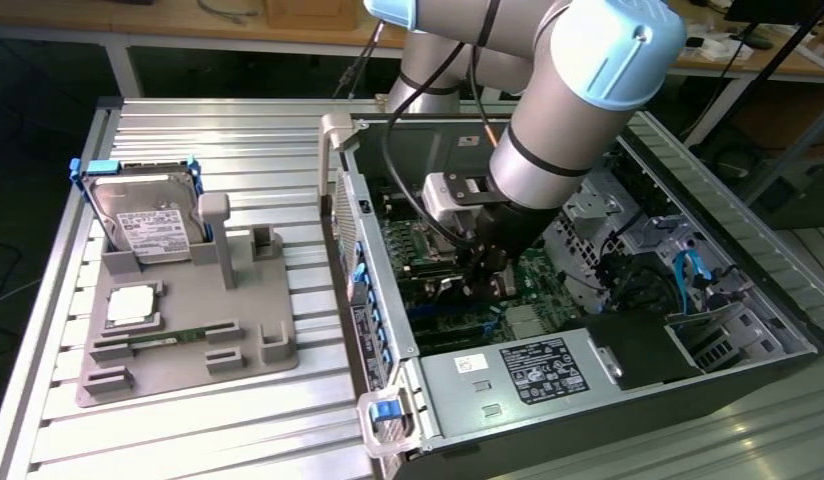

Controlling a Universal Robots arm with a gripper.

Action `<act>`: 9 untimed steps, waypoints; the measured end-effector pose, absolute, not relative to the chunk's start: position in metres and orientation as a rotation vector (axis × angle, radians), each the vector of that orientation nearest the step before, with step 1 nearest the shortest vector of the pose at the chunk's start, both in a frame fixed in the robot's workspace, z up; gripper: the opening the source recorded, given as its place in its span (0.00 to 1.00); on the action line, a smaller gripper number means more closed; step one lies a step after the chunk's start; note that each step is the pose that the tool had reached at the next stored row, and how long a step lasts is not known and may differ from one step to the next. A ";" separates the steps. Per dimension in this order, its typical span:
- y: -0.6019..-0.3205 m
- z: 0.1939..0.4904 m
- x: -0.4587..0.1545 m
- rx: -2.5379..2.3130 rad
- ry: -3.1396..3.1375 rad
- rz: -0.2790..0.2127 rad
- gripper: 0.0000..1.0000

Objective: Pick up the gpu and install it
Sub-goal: 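Insert the gpu into the slot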

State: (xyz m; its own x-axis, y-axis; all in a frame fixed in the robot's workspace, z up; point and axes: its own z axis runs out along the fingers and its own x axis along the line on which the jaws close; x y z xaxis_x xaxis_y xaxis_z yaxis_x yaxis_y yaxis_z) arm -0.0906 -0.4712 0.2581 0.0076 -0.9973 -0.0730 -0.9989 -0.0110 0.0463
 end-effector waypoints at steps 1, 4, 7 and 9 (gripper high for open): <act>-0.471 0.258 -0.091 -2.214 2.199 0.132 0.27; -0.471 0.258 -0.091 -2.208 2.204 0.132 0.27; -0.471 0.258 -0.091 -2.202 2.210 0.132 0.27; -0.471 0.258 -0.092 -2.195 2.216 0.132 0.27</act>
